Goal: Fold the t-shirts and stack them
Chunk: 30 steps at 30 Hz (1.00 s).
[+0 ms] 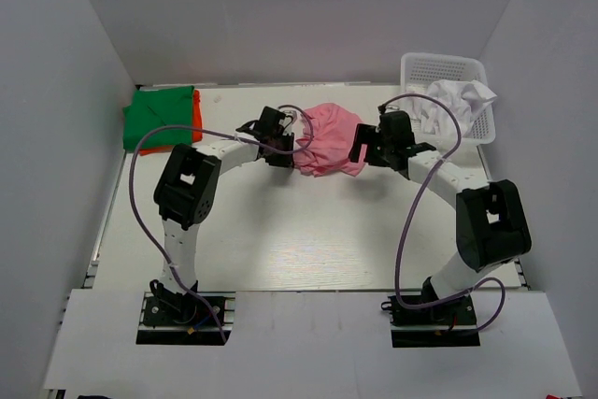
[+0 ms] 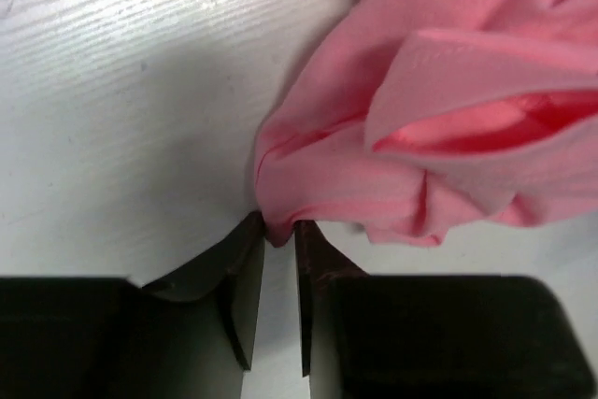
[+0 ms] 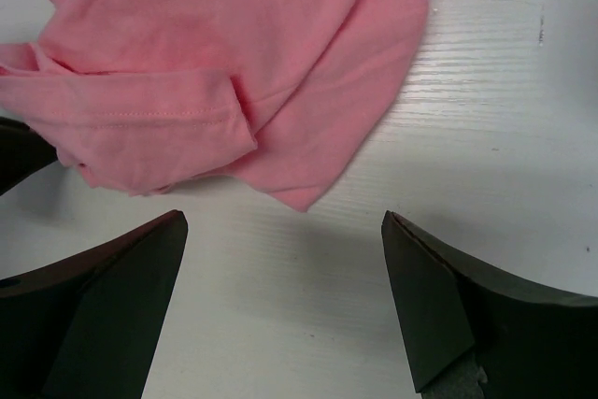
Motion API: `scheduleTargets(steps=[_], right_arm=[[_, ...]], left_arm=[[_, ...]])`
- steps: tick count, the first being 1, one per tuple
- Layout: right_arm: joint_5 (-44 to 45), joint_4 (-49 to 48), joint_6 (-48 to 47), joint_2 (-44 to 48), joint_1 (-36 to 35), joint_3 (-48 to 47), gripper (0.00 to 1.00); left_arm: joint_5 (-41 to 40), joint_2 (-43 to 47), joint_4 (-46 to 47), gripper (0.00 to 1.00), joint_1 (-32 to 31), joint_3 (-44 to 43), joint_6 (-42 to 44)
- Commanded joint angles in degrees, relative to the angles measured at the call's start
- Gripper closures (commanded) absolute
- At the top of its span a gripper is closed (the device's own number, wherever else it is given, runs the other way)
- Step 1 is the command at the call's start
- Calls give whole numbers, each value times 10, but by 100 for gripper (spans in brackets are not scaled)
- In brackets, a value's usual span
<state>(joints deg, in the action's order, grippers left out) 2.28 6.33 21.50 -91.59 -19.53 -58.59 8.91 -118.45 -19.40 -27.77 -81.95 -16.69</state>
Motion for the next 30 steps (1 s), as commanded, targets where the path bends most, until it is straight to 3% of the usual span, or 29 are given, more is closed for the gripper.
scheduleTargets(steps=[1, 4, 5, 8, 16, 19, 21, 22, 24, 26, 27, 28, 30], right_arm=[[-17, -23, 6, -21, -7, -1, 10], [-15, -27, 5, -36, -8, -6, 10], [-11, -31, 5, -39, -9, -6, 10], [-1, -34, 13, -57, -9, -10, 10], [55, -3, 44, -126, -8, -67, 10], [33, -18, 48, -148, -9, -79, 10], [11, -29, 45, -167, -10, -88, 15], [4, -32, 43, -170, -10, -91, 18], [-17, -41, 42, -187, -10, -100, 42], [-43, -58, 40, -191, -10, -102, 70], [-46, -55, 40, -187, -10, -101, 92], [-48, -74, 39, -179, -10, -98, 100], [-42, -93, 34, -143, -10, -85, 100]], left_arm=[[-13, -1, -10, 71, -3, -32, 22], [1, -7, -5, 83, -3, -45, 28], [1, -7, -5, 100, -3, -45, 34], [6, 1, 6, 100, -3, -45, 34], [-7, 118, 115, 100, 3, 68, 7], [-2, 130, 126, 100, 3, 86, -7], [3, 135, 121, 100, 3, 87, -12], [11, 135, 121, 100, 3, 87, -19], [21, 141, 130, 100, 3, 93, -24], [28, 148, 135, 100, 3, 94, -30], [28, 148, 135, 100, 3, 100, -30], [28, 162, 135, 100, 3, 100, -30], [4, 176, 135, 100, 3, 100, -30]])
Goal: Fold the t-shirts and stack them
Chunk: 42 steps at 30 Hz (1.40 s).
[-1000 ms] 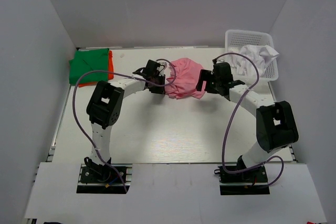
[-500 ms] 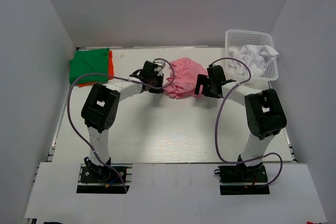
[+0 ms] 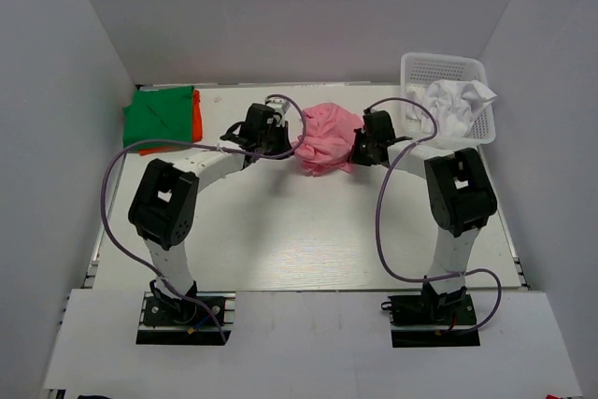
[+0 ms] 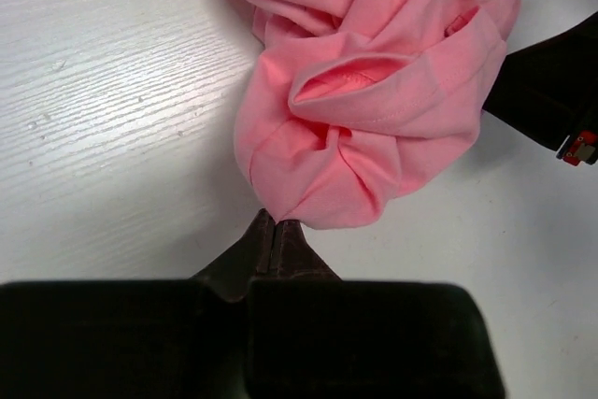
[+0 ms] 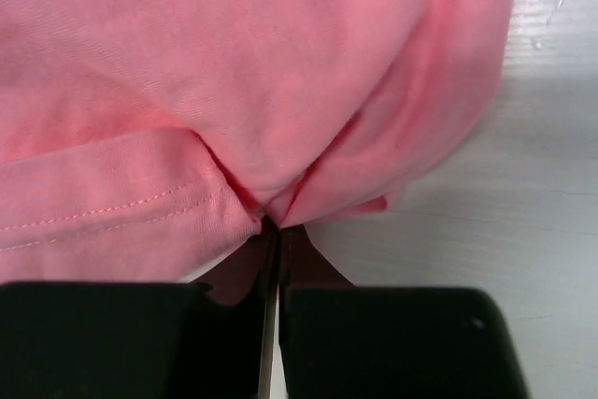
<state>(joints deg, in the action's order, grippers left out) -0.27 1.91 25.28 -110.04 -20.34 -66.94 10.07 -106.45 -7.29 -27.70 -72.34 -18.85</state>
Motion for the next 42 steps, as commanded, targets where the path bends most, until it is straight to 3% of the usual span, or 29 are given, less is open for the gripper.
scheduleTargets(steps=[1, 7, 11, 14, 18, 22, 29, 33, 38, 42], right_arm=[[-5, -52, -9, 53, -1, 7, 100], [42, -53, -58, 210, -1, 30, 100], [24, -62, -79, 321, -1, 21, 100], [-57, -78, -105, 386, -3, -5, 100], [-48, -88, -132, 451, -1, -50, 100], [-112, -55, -174, 499, -1, -111, 100], [-300, -34, -200, 565, 0, -185, 100], [-318, -40, -203, 577, 0, -191, 100], [-300, -54, -201, 525, -1, -160, 100], [-312, -74, -194, 410, -2, -134, 100]], left_arm=[[-19, 63, 14, 100, 2, 4, -16], [-131, 173, 2, 100, 2, 4, -31], [-202, 279, -16, 100, 2, 4, -37], [-208, 372, 0, 100, 2, 9, -37], [-235, 467, 6, 100, 2, 9, -26], [-160, 532, 23, 100, 2, -18, -12], [-77, 585, 12, 100, 2, -77, -7], [-64, 600, 12, 100, 7, -83, -7], [-91, 548, 5, 100, 7, -55, 0], [-227, 468, -12, 100, 14, -13, -12]])
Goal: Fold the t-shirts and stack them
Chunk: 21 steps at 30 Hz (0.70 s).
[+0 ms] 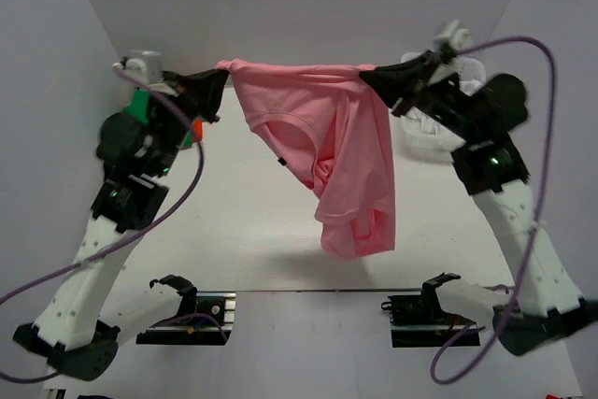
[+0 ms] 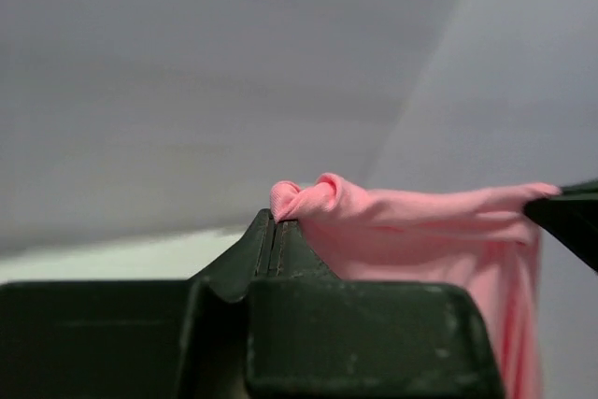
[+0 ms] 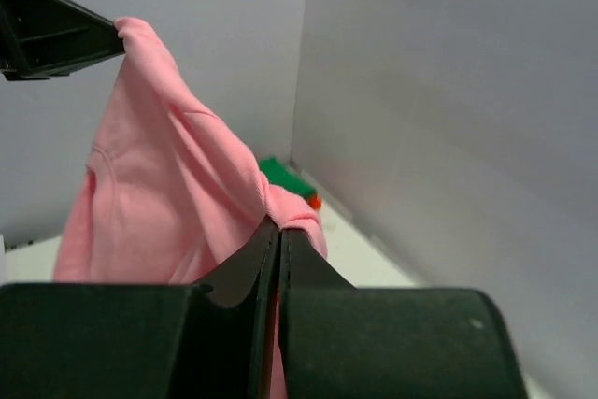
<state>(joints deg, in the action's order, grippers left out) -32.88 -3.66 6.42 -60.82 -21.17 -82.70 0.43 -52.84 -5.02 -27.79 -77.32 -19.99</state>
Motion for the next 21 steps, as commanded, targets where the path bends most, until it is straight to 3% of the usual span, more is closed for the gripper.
scheduleTargets(steps=[1, 3, 6, 9, 10, 12, 14, 21], right_arm=[[12, -20, -4, -103, 9, 26, 100], [12, -22, 8, -165, 8, 37, 100], [-7, 13, 0, -322, 8, 21, 97], [-19, 119, -26, -425, 7, -54, 70], [-3, 134, -34, -472, 8, -87, 48], [34, 140, -33, -482, 6, -85, 10], [55, 117, -27, -463, 7, -63, 10], [177, 75, 45, -348, 4, 124, 10]], left_arm=[[-175, -90, -42, 100, 15, 46, -9], [-259, -174, -58, 100, 20, 61, -43], [-266, -310, -128, 100, 55, 56, -87], [-256, -406, -197, 100, 93, 11, -126], [-256, -455, -240, 92, 102, -16, -133], [-251, -479, -253, 43, 120, -32, -140], [-226, -479, -233, 0, 120, -26, -140], [-121, -433, -168, 0, 99, 30, -77]])
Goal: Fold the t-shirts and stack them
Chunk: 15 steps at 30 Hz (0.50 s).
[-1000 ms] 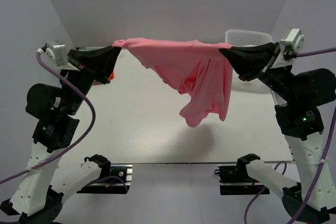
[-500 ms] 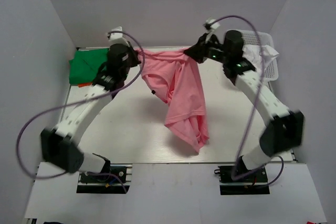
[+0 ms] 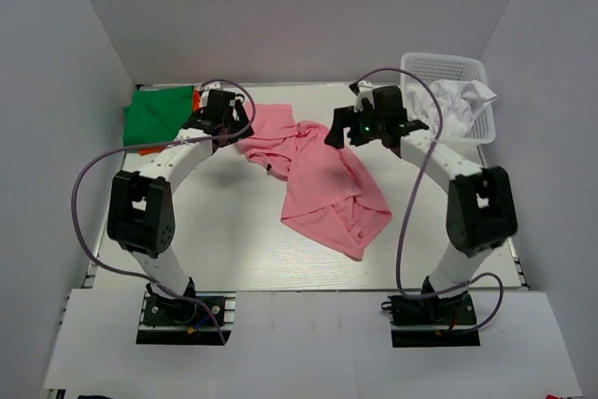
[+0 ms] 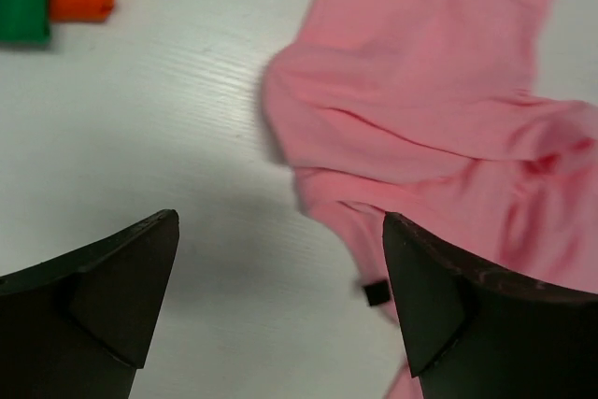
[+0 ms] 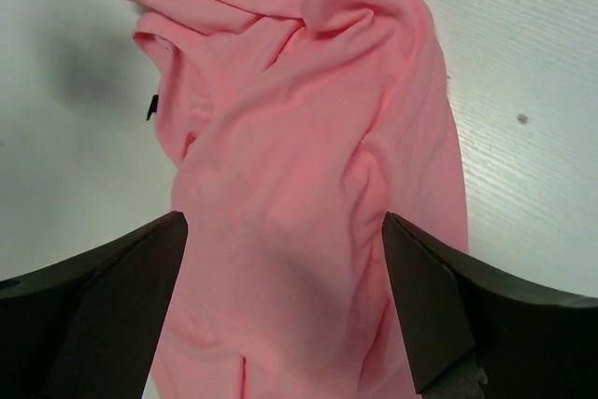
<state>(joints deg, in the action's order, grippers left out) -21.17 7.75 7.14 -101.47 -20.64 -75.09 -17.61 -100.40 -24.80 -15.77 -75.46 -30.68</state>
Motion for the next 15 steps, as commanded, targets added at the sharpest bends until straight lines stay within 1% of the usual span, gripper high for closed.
scheduleTargets(steps=[1, 2, 3, 6, 7, 9, 10, 11, 12, 13, 14, 15], right_arm=[[60, -40, 38, 66, -2, 62, 10], [73, -41, 55, 94, -3, 91, 10], [77, -41, 62, 100, -3, 115, 10], [88, -47, 84, 141, -2, 167, 10], [89, -52, 89, 162, -2, 201, 10], [81, -50, 54, 198, -17, 216, 10], [82, -36, 39, 203, -26, 221, 10], [84, -15, 18, 207, -62, 218, 10], [97, -9, 5, 215, -75, 217, 10], [100, -10, 0, 215, -88, 220, 10], [100, -24, -5, 214, -124, 230, 10], [97, -39, -17, 212, -135, 233, 10]], left_arm=[[82, 42, 30, 0, -22, 11, 30], [99, 42, 30, 0, -22, 16, 36], [120, 36, 30, 0, -29, 23, 47], [143, 36, 36, 0, -51, 48, 53], [151, 36, 44, 0, -56, 55, 53], [166, 36, 58, 0, -72, 68, 53], [185, 29, 64, 0, -77, 68, 58], [193, 29, 69, 1, -87, 68, 58], [198, 21, 75, 1, -88, 68, 58], [203, 8, 83, 3, -94, 68, 58], [203, 1, 83, 5, -95, 68, 58], [196, -7, 83, 5, -100, 62, 58]])
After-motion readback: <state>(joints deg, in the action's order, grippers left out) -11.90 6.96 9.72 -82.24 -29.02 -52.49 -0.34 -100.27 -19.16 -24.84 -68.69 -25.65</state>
